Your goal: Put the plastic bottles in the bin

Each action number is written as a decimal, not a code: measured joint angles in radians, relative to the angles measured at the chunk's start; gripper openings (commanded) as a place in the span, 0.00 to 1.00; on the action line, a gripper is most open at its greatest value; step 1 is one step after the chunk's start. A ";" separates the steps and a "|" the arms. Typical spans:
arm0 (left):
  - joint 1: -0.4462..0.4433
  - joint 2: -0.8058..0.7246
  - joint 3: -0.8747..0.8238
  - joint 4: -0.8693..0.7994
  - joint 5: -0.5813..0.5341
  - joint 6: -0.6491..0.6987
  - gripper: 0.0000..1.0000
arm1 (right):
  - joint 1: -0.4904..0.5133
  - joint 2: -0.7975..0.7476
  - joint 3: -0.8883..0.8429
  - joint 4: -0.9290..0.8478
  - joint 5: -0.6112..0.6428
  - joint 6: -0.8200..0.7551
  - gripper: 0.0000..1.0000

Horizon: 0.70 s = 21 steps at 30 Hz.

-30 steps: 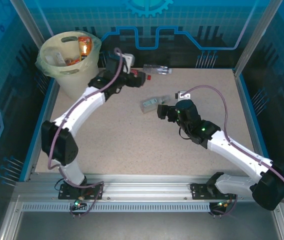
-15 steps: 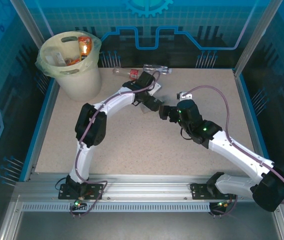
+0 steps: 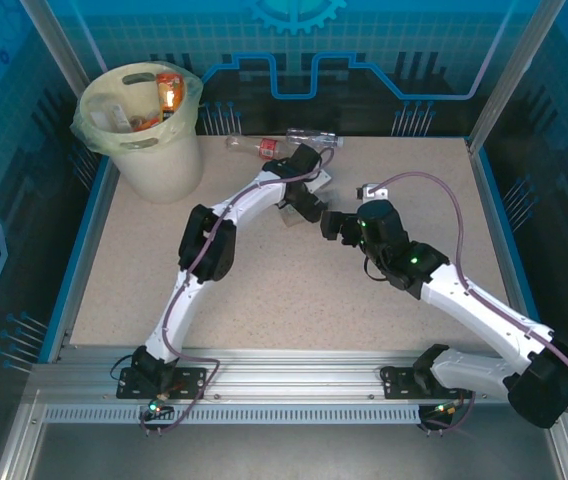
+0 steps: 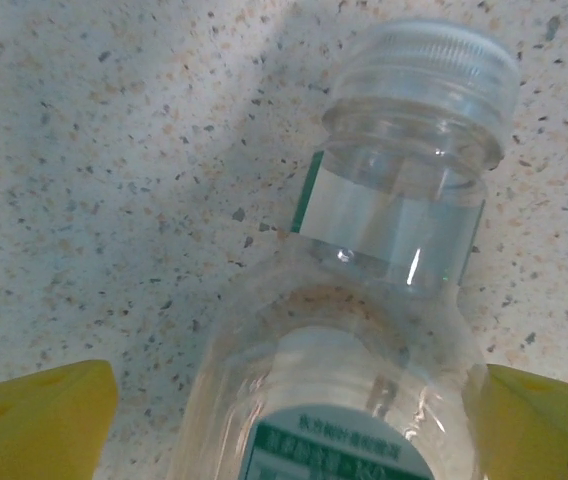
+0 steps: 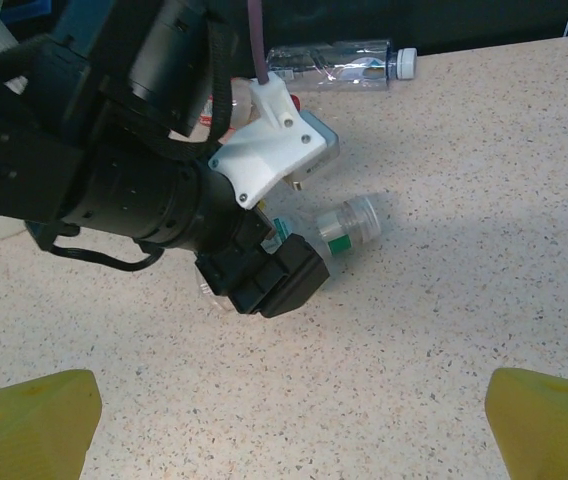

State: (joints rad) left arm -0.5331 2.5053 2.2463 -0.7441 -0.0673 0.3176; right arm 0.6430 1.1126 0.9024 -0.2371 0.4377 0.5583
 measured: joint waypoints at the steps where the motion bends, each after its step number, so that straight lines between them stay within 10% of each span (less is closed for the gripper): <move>1: 0.000 0.009 0.005 -0.008 -0.004 0.000 0.87 | -0.002 -0.004 0.000 -0.001 0.000 0.000 1.00; 21: -0.008 -0.075 -0.210 0.111 -0.071 -0.011 0.51 | -0.005 -0.016 -0.006 -0.002 -0.001 -0.005 1.00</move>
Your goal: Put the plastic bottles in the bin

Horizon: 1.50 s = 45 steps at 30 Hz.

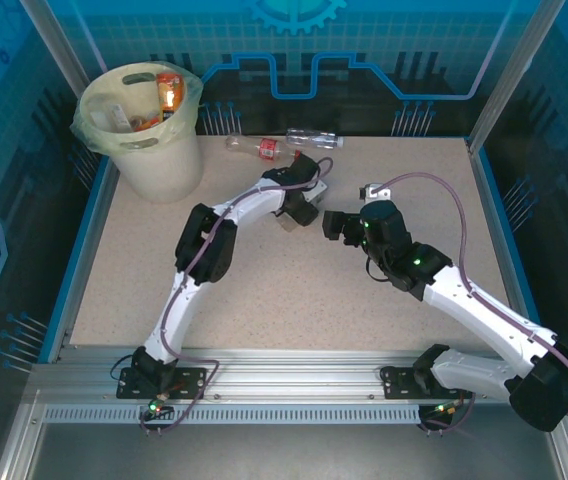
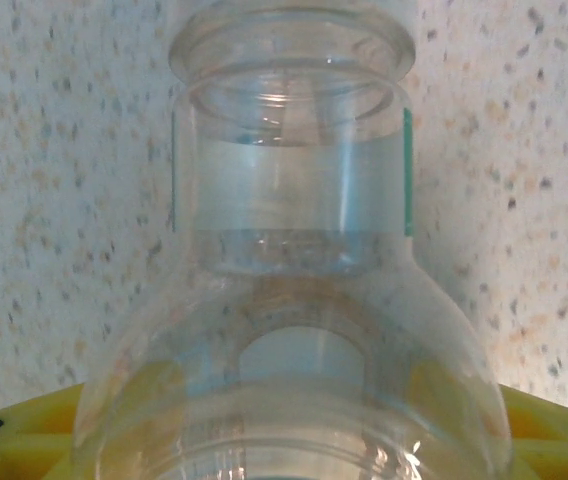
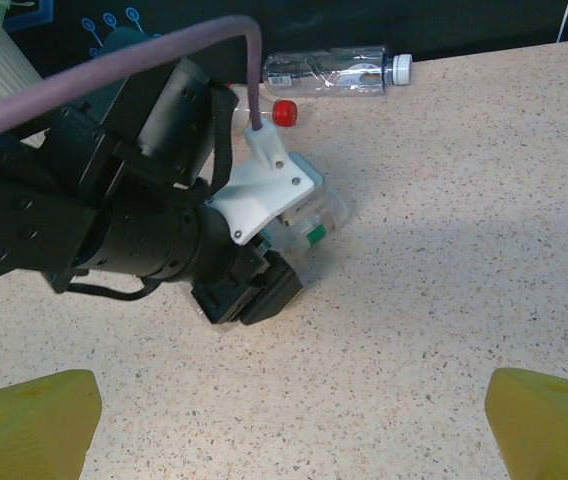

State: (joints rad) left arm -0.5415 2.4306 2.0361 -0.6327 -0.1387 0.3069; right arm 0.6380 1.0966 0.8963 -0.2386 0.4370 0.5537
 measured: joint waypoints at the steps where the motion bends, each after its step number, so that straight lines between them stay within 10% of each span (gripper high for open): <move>1: 0.000 -0.022 -0.039 0.019 -0.001 -0.004 0.49 | 0.000 0.000 0.000 0.000 -0.001 -0.001 1.00; 30: 0.150 -0.516 -0.806 0.463 0.016 -0.312 0.29 | -0.004 0.132 0.011 0.045 -0.196 -0.043 1.00; 45: 0.233 -0.854 -0.880 0.612 0.065 -0.430 0.29 | -0.003 0.148 0.048 0.049 -0.229 -0.068 1.00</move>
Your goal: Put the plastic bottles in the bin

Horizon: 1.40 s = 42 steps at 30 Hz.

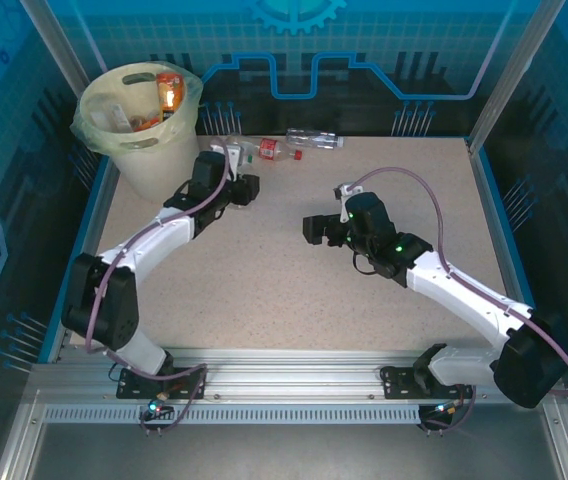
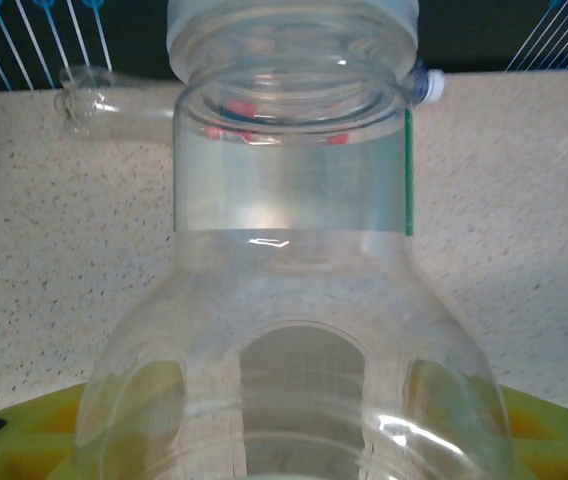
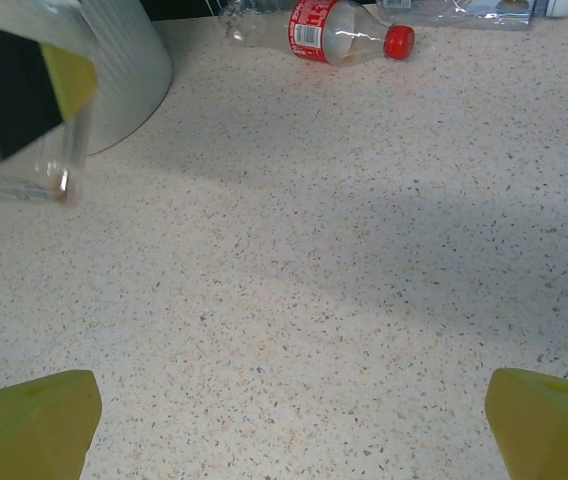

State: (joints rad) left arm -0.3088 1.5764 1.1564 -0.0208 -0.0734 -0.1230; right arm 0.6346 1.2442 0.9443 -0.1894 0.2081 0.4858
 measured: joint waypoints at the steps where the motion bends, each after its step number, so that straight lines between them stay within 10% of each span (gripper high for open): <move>1: 0.003 -0.018 -0.003 0.004 0.010 -0.010 0.29 | 0.000 0.000 0.000 0.000 -0.001 -0.001 1.00; 25: 0.212 -0.208 0.201 0.031 -0.046 -0.283 0.29 | 0.008 0.007 0.013 0.011 -0.019 -0.023 1.00; 42: 0.357 0.205 0.657 -0.046 -0.088 -0.535 0.32 | 0.012 0.005 0.013 0.010 -0.008 -0.023 1.00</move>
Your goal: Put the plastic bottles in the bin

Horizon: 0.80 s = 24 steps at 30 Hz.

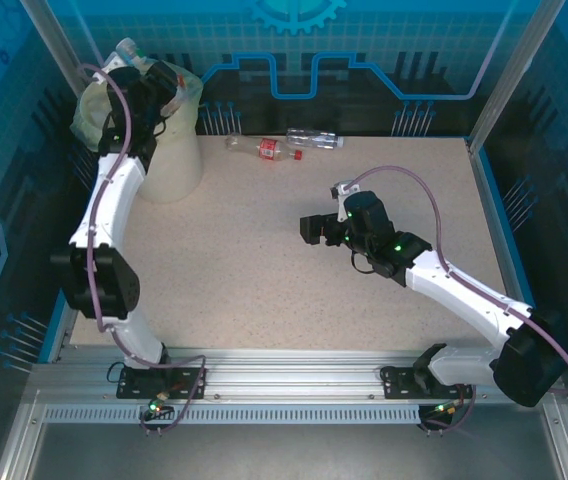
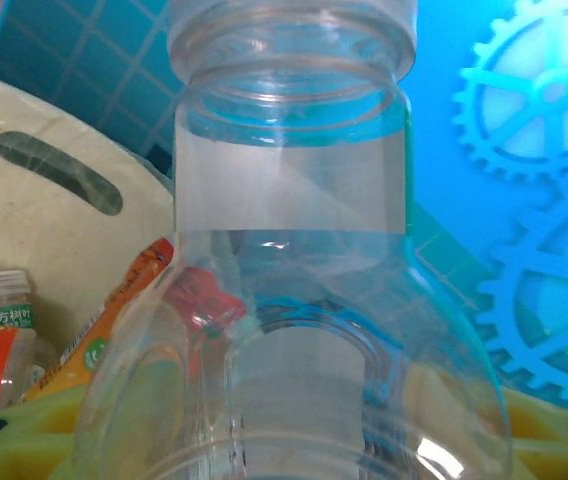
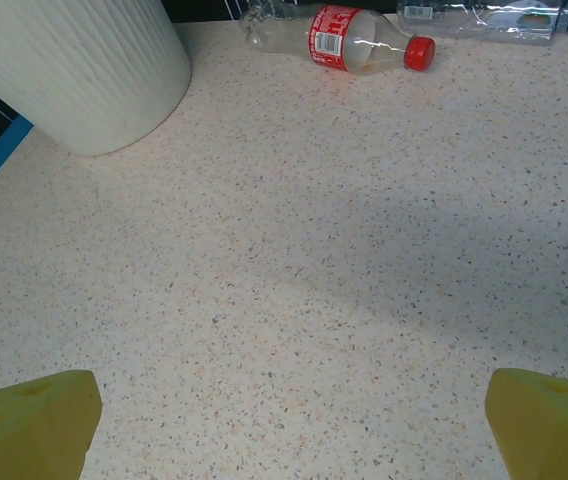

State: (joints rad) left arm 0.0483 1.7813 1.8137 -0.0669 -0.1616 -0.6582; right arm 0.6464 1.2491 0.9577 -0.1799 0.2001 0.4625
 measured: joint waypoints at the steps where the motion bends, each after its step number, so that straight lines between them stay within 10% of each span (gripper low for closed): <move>1: 0.006 0.030 0.033 -0.014 0.000 -0.013 0.32 | 0.001 -0.003 0.000 0.000 0.001 0.000 1.00; 18: 0.152 0.248 0.300 -0.149 -0.028 -0.130 0.42 | 0.002 -0.109 -0.023 -0.021 0.061 0.001 1.00; 24: 0.214 0.346 0.431 -0.173 0.026 -0.182 0.70 | 0.002 -0.105 -0.023 -0.022 0.065 0.001 1.00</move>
State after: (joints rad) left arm 0.2623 2.1277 2.2452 -0.2401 -0.1360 -0.8402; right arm 0.6479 1.1442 0.9348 -0.2016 0.2649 0.4633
